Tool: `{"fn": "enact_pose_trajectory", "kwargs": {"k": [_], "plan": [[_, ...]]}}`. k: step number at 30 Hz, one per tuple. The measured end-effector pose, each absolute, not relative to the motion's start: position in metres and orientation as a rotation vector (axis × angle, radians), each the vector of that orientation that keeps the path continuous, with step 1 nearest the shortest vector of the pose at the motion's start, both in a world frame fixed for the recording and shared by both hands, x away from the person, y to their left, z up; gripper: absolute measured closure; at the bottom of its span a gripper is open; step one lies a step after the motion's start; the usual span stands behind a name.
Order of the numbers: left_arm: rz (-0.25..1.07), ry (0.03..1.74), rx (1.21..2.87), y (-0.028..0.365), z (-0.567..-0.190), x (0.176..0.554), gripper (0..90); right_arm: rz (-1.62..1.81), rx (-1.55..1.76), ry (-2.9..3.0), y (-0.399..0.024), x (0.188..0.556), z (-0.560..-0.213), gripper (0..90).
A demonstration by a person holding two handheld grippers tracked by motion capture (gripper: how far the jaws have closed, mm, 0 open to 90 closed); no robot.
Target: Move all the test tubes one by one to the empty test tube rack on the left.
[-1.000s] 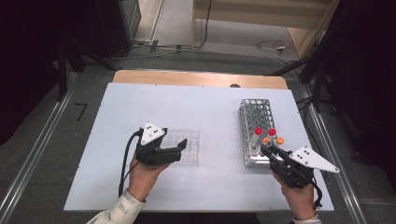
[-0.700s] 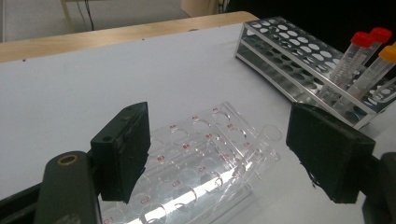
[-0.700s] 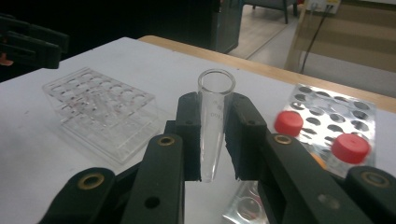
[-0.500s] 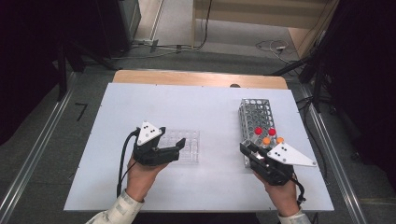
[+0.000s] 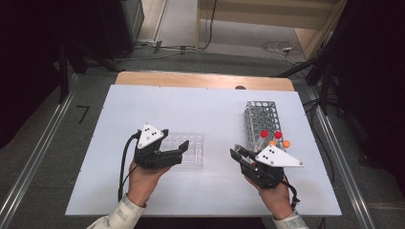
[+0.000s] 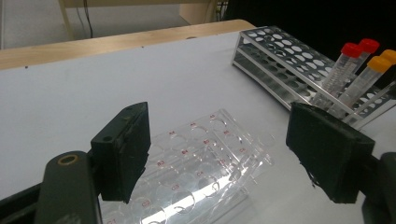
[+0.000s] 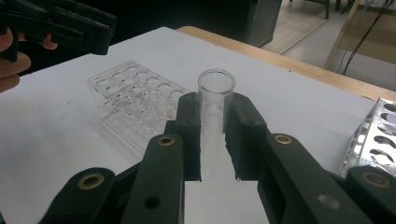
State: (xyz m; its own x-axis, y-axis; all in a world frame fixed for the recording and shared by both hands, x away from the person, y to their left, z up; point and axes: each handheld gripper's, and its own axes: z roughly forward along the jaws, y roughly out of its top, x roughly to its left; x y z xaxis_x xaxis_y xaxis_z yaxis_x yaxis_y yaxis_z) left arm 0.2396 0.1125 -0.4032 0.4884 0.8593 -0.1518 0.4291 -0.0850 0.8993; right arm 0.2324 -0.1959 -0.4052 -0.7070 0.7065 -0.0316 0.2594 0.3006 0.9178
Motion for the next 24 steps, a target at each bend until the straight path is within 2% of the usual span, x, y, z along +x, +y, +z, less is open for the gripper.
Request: {"fn": "enact_pose_trajectory", "kwargs": {"k": [6,13,24], "plan": [[0.499,1.057,1.713,0.103,-0.398,0.233,24.1,1.383,0.853,2.163,-0.187,0.231,-0.409,73.4],[0.443,0.972,1.754,0.086,-0.395,0.225,31.8,1.370,0.812,2.226,-0.167,0.230,-0.418,73.5],[0.328,0.849,1.824,0.064,-0.395,0.216,57.3,1.326,0.786,2.284,-0.142,0.224,-0.428,73.5]]}}
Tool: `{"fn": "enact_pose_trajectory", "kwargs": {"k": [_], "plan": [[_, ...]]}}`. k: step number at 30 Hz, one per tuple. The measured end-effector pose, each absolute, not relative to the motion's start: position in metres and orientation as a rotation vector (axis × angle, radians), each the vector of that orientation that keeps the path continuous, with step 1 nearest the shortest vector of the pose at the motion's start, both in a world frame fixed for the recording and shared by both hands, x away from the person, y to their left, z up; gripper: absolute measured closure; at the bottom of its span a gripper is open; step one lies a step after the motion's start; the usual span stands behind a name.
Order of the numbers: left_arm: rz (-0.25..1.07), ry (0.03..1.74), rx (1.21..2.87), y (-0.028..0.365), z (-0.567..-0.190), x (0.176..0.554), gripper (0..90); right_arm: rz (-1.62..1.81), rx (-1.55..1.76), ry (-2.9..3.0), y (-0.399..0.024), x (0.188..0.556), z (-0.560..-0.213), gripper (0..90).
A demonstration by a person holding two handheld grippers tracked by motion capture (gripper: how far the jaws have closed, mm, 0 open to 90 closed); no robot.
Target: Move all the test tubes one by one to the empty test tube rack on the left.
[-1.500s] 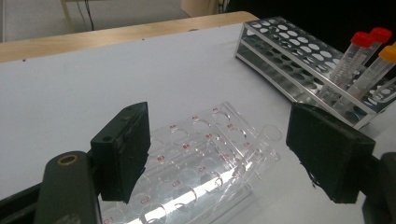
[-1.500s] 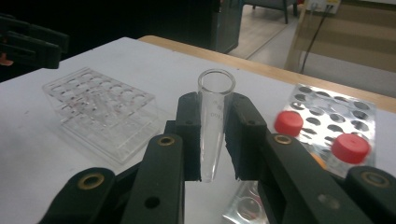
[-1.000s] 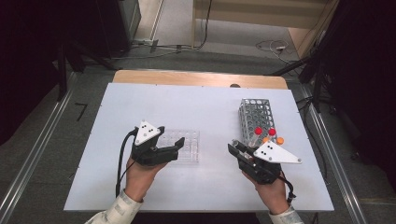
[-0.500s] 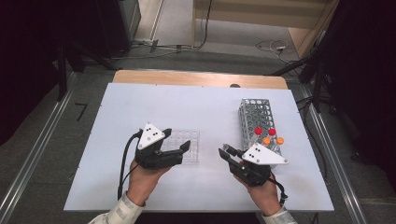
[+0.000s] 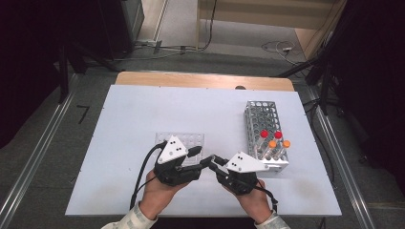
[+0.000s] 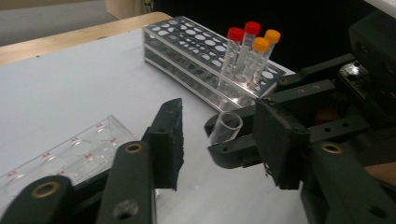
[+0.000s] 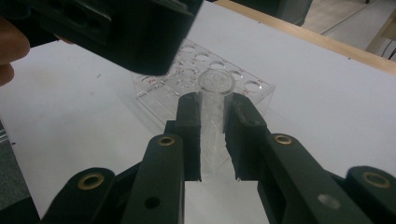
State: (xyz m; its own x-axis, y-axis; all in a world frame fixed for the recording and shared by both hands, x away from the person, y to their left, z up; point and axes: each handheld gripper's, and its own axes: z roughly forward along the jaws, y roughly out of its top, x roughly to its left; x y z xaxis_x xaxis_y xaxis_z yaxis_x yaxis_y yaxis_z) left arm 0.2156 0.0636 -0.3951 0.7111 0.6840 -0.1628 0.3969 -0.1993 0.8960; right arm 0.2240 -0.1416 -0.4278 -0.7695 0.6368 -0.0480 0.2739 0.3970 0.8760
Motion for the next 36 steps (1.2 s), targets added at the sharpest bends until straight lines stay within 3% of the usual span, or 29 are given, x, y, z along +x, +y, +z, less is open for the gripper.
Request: {"fn": "enact_pose_trajectory", "kwargs": {"k": [6,22,30,33,36], "plan": [[0.317,0.848,1.832,0.062,-0.397,0.219,65.8,1.317,0.758,2.293,-0.135,0.222,-0.429,73.4],[0.305,0.849,1.856,0.059,-0.402,0.222,74.1,1.322,0.751,2.287,-0.131,0.221,-0.430,73.5],[0.327,0.860,1.859,0.058,-0.404,0.220,74.0,1.308,0.740,2.285,-0.130,0.220,-0.430,73.5],[0.335,0.871,1.860,0.058,-0.404,0.221,68.6,1.313,0.745,2.278,-0.130,0.219,-0.430,73.5],[0.354,0.862,1.870,0.056,-0.405,0.219,74.7,1.299,0.743,2.280,-0.129,0.219,-0.430,73.5]]}}
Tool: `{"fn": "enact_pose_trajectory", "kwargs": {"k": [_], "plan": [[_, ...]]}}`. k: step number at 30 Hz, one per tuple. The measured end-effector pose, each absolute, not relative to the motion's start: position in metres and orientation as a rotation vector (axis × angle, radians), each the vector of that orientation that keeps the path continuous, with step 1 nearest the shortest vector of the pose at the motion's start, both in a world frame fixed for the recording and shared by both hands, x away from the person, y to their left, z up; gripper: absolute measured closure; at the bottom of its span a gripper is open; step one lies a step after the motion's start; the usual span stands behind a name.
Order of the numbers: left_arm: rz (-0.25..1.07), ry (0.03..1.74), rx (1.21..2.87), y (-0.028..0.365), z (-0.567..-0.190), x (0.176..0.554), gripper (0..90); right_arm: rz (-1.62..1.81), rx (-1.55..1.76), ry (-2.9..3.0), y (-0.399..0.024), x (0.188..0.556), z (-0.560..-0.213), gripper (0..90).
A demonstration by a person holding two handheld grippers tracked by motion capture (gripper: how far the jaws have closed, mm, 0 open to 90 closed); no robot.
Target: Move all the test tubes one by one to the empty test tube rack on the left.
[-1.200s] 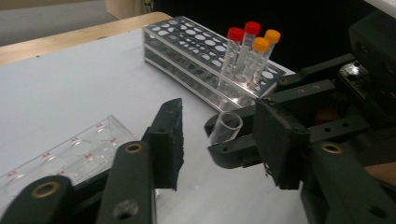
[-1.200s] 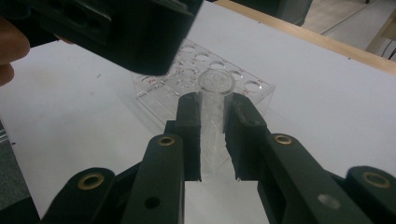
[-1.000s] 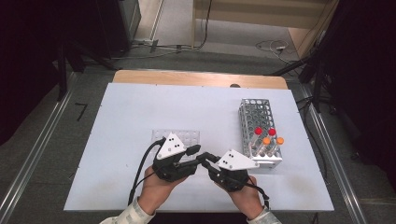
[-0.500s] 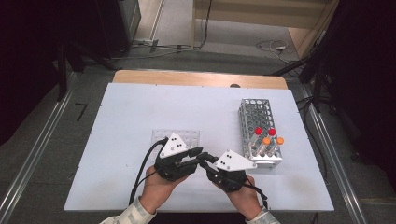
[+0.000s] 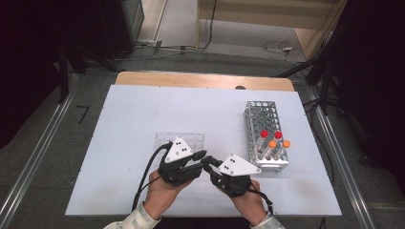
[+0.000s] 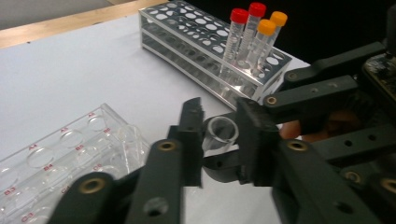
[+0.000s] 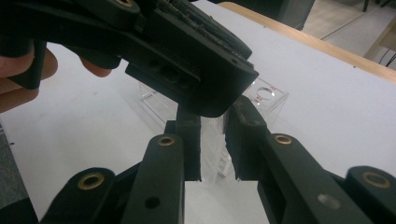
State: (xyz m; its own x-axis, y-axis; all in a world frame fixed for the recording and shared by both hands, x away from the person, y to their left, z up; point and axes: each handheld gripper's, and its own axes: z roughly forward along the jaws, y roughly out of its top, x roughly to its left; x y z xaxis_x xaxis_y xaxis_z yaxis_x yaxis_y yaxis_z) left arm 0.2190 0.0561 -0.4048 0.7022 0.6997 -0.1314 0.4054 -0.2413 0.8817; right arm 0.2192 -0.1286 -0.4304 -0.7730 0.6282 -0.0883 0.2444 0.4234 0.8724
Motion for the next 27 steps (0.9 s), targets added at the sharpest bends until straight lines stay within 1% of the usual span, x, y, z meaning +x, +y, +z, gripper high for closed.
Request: {"fn": "enact_pose_trajectory", "kwargs": {"k": [4,11,15,17,22,27], "plan": [[0.366,0.858,1.875,0.056,-0.405,0.219,76.8,1.295,0.739,2.285,-0.129,0.220,-0.431,73.4],[0.364,0.848,1.869,0.059,-0.402,0.217,77.4,1.325,0.744,2.283,-0.129,0.218,-0.430,71.8],[0.360,0.850,1.854,0.062,-0.400,0.216,77.4,1.339,0.747,2.307,-0.132,0.219,-0.428,58.2],[0.359,0.850,1.846,0.063,-0.398,0.217,77.4,1.354,0.753,2.327,-0.135,0.221,-0.428,48.9],[0.351,0.864,1.826,0.071,-0.396,0.217,77.4,1.383,0.769,2.350,-0.147,0.222,-0.427,40.4],[0.349,0.880,1.799,0.083,-0.390,0.218,77.4,1.385,0.798,2.352,-0.162,0.219,-0.427,36.9]]}}
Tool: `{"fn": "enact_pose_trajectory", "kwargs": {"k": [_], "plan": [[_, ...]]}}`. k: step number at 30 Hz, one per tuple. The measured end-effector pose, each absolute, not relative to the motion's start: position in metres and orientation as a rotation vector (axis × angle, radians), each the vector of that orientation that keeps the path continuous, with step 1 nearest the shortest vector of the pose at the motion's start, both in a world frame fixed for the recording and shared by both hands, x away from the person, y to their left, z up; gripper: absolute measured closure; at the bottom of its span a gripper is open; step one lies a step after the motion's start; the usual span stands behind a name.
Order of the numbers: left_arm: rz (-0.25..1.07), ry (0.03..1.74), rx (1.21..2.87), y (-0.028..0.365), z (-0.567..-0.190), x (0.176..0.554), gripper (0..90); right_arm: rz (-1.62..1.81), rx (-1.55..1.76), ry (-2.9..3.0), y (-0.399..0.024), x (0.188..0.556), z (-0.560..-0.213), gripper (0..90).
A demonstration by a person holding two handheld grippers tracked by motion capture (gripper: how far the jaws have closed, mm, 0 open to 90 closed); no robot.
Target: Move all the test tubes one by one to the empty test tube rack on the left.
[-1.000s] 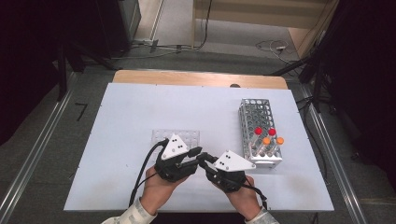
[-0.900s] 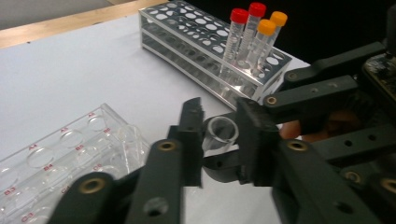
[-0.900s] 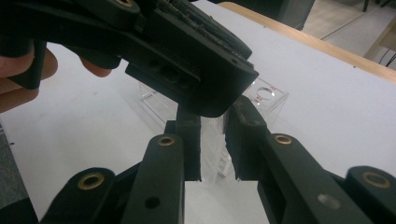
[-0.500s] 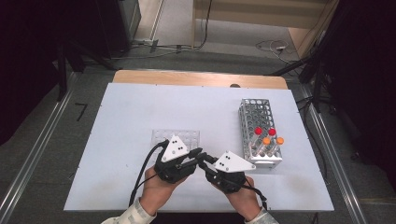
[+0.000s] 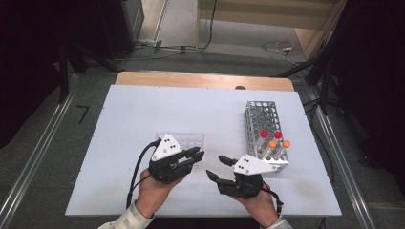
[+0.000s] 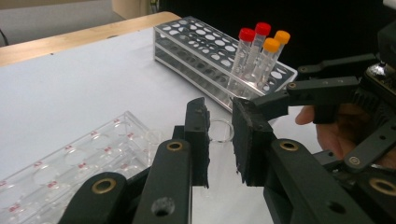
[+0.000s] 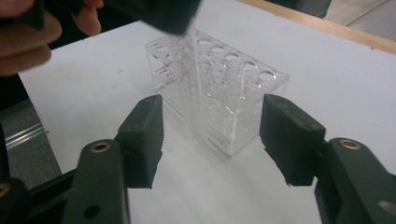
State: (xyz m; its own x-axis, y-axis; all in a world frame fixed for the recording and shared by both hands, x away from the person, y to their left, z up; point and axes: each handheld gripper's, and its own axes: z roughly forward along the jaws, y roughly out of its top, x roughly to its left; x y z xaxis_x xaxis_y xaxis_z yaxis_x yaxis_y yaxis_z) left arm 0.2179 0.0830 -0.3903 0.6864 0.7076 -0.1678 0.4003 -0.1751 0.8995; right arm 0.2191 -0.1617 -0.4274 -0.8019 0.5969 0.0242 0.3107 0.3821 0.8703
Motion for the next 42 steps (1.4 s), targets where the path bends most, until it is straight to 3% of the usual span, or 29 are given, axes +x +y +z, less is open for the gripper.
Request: {"fn": "enact_pose_trajectory", "kwargs": {"k": [15,22,42], "plan": [[0.415,0.925,1.744,0.104,-0.381,0.228,77.4,1.359,0.854,2.325,-0.189,0.219,-0.430,36.0],[0.510,0.938,1.758,0.103,-0.381,0.234,77.4,1.361,0.880,2.310,-0.195,0.221,-0.431,35.8],[0.553,0.981,1.885,0.081,-0.422,0.251,77.2,1.361,0.901,2.309,-0.198,0.224,-0.433,35.0]]}}
